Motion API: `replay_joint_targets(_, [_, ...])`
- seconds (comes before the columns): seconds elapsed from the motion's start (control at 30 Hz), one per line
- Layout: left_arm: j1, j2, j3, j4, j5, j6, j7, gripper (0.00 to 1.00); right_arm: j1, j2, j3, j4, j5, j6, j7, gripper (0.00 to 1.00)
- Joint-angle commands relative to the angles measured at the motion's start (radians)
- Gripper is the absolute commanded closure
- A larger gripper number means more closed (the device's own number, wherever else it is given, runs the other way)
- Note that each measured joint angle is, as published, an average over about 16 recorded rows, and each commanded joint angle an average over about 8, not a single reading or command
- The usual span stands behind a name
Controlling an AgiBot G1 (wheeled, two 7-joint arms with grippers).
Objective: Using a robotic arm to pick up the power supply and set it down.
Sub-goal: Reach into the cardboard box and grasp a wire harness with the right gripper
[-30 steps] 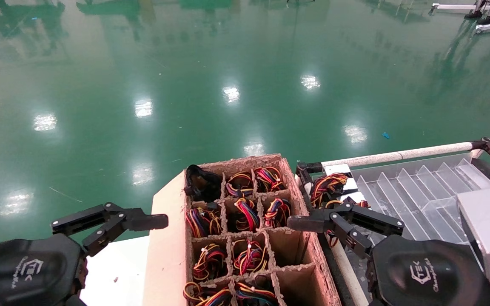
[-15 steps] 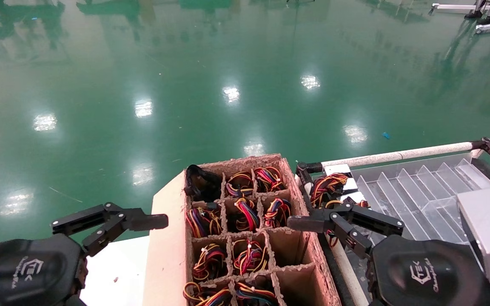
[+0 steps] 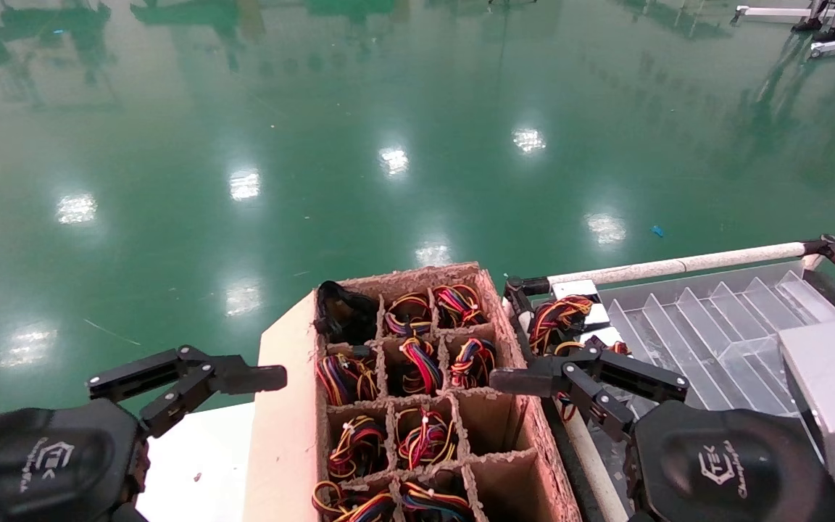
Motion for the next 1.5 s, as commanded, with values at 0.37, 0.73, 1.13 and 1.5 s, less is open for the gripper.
replay_joint_targets(0.37, [0.0, 0.0, 0.0, 0.0, 0.0, 0.0, 0.0, 1.0, 0.0, 0.0, 0.0, 0.0, 0.0, 0.0, 0.0, 0.0])
replay_joint_targets(0.73, [0.0, 0.0, 0.0, 0.0, 0.0, 0.0, 0.0, 1.0, 0.0, 0.0, 0.0, -0.002, -0.001, 0.002, -0.001, 0.0])
replay_joint_targets(1.13, [0.0, 0.0, 0.0, 0.0, 0.0, 0.0, 0.0, 1.0, 0.099, -0.056, -0.036, -0.096, -0.19, 0.09, -0.113, 0.0])
replay_joint_targets(1.5, [0.0, 0.0, 0.0, 0.0, 0.0, 0.0, 0.0, 1.0, 0.266, -0.174, -0.16, -0.184, -0.519, 0.163, -0.253, 0.0])
